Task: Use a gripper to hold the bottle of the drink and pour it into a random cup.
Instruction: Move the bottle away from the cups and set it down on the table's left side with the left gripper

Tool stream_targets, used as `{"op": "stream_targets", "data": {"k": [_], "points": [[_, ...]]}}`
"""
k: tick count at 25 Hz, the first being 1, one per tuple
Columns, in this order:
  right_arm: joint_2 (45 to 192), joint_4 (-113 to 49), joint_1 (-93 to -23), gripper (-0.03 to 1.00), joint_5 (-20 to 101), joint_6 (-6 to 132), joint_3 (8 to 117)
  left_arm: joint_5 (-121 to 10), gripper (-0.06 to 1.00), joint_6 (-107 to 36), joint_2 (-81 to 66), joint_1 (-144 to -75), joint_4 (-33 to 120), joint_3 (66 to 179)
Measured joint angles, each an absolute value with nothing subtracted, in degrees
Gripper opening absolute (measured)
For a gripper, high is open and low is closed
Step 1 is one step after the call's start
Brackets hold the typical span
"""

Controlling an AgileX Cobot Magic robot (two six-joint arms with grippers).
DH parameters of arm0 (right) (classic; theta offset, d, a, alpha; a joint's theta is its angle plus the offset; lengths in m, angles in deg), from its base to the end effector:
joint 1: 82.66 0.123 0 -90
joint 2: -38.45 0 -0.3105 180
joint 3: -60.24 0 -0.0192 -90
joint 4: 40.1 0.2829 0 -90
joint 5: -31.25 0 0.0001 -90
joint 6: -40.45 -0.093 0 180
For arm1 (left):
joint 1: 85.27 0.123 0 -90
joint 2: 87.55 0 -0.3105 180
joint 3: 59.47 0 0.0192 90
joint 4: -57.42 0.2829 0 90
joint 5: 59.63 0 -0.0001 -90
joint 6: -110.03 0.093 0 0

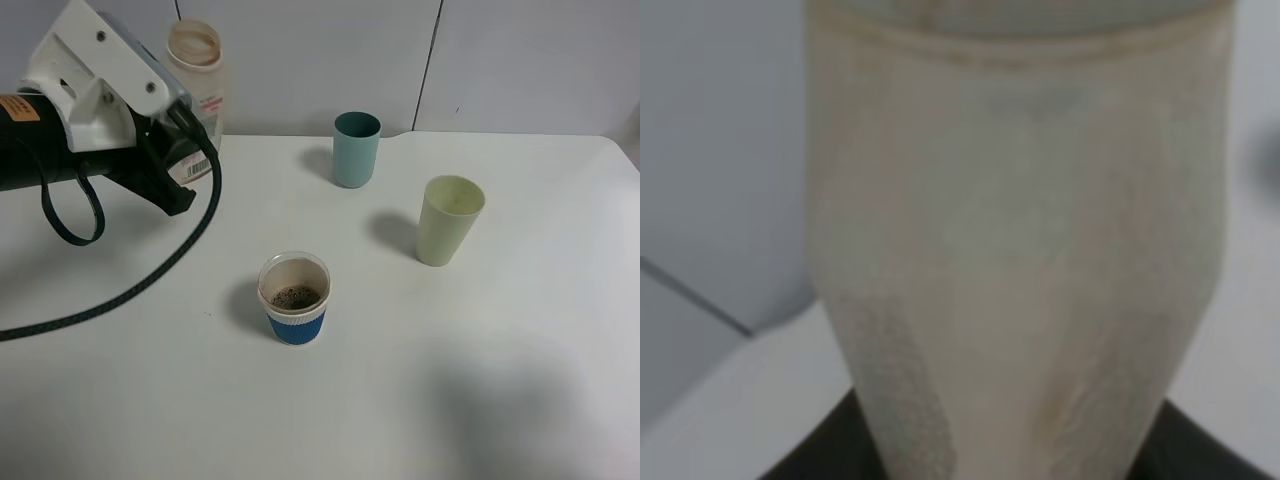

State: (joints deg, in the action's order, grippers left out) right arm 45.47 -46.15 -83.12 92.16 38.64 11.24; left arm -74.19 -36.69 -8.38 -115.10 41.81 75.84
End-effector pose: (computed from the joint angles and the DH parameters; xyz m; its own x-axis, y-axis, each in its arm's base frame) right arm -0.0018 -0.0086 0.2931 -0.4525 -0.0162 -0.8916 0.0812 0.9949 -0.0593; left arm 0.2413 -0.1311 0.2547 -0.1421 0.4397 -0.8868 0.5107 0.8000 0.3148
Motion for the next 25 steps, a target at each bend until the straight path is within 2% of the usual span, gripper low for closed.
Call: {"op": "stream_targets", "data": {"k": [3,7,15,20,25], "points": [[45.47,-46.15,-83.12,0.99,92.16,38.64,11.24,-74.44,0.3,-55.98,-8.38,-110.6,55.19,75.84],[45.47,-46.15,-83.12,0.99,92.16,38.64,11.24,-74.8,0.3,-72.7,-8.38,-104.08,66.72,75.84],[45.47,-46.15,-83.12,0.99,92.16,38.64,11.24,-81.4,0.3,-91.84,-4.56,-92.47,83.65,75.84],[45.47,-46.15,-83.12,0.99,92.16,38.64,11.24,-94.68,0.3,-103.46,3.42,-87.07,97.54,75.89],[45.47,-46.15,-83.12,0.99,92.16,38.64,11.24,-105.64,0.3,-104.86,11.79,-82.68,102.52,75.95]]}}
